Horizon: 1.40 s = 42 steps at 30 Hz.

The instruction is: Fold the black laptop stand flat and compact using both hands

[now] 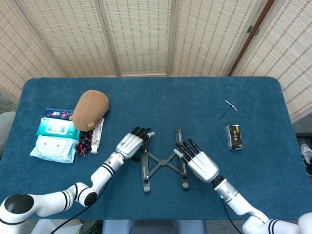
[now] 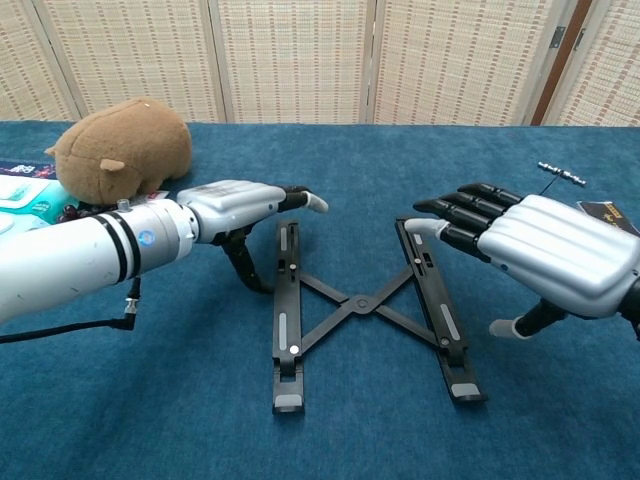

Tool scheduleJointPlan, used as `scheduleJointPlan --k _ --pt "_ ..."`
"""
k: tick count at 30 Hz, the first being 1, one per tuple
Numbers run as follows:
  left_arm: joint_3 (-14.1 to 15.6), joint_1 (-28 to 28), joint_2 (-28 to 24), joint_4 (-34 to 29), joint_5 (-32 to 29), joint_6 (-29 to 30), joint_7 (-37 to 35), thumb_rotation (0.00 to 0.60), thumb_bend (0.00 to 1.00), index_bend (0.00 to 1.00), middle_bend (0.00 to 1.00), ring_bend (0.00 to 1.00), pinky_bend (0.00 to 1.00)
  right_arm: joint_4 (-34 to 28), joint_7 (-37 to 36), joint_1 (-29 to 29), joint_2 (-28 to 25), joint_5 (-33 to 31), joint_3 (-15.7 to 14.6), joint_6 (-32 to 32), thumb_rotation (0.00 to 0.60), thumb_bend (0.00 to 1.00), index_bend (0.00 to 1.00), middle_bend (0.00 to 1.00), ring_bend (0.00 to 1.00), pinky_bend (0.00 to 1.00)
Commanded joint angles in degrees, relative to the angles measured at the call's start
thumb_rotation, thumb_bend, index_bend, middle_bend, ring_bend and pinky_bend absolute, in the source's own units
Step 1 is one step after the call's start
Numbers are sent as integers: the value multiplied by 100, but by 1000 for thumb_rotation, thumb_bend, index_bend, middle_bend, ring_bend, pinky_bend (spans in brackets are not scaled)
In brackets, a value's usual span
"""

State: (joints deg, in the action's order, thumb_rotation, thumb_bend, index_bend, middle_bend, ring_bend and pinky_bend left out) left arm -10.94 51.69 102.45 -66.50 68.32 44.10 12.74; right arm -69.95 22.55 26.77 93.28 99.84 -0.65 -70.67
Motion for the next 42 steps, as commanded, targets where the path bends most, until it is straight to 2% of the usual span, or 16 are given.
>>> scheduleJointPlan --k 1,12,25,42 --pt "-28 42 54 97 -30 -34 -52 600 125 79 34 65 0 43 10 39 56 13 0 11 600 0 0 0 0 0" --pt "-118 162 189 410 -171 -181 -197 600 125 79 32 65 0 539 -103 76 396 131 -19 -247 600 0 0 0 0 0" --pt "-130 184 150 399 -315 -234 -207 600 125 79 27 65 0 1512 -727 85 855 349 -140 -728 600 0 0 0 0 0" --pt "-121 229 164 358 -531 -381 -216 600 124 79 27 65 0 2743 -1497 204 1534 400 -208 -1033 600 0 0 0 0 0"
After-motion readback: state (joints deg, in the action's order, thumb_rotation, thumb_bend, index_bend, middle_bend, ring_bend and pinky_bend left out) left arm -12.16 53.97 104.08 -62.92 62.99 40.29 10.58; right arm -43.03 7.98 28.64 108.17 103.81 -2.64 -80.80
